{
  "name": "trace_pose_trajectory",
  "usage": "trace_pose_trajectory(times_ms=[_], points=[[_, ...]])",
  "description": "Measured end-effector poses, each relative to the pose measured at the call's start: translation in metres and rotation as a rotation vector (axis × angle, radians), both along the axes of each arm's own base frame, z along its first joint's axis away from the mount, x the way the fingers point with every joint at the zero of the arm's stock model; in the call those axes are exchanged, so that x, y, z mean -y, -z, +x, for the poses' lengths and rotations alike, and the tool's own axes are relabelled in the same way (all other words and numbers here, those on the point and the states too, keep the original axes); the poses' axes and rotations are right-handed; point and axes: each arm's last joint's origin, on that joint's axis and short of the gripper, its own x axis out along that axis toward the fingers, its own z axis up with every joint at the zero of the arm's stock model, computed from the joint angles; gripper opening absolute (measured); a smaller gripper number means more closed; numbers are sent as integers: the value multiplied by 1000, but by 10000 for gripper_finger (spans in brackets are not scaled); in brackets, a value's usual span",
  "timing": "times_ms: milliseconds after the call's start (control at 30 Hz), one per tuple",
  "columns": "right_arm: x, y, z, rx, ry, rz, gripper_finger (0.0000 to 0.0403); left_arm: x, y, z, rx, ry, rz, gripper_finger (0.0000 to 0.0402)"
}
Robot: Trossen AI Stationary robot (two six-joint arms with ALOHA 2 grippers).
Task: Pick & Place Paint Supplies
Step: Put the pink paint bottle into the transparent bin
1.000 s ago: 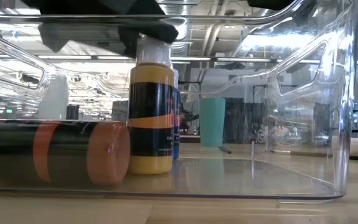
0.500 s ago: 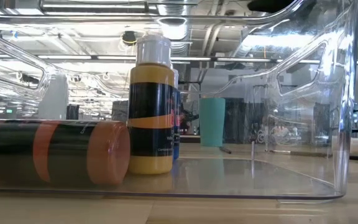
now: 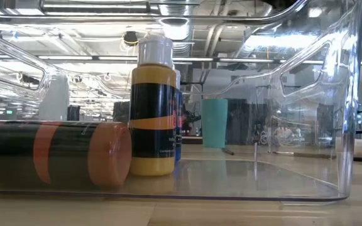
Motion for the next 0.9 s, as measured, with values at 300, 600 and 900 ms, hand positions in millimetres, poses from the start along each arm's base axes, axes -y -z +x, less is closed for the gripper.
trace_pose_trajectory(times_ms=[300,600,900], points=[[26,-20,12,153,51,15,276,-39,4,-8,19,-107,-1,100],[86,-33,25,193,-104,-26,276,-76,29,14,-75,-79,-94,100],[124,-24,25,70,-560,29,276,-100,37,19,-106,-49,-100,100]])
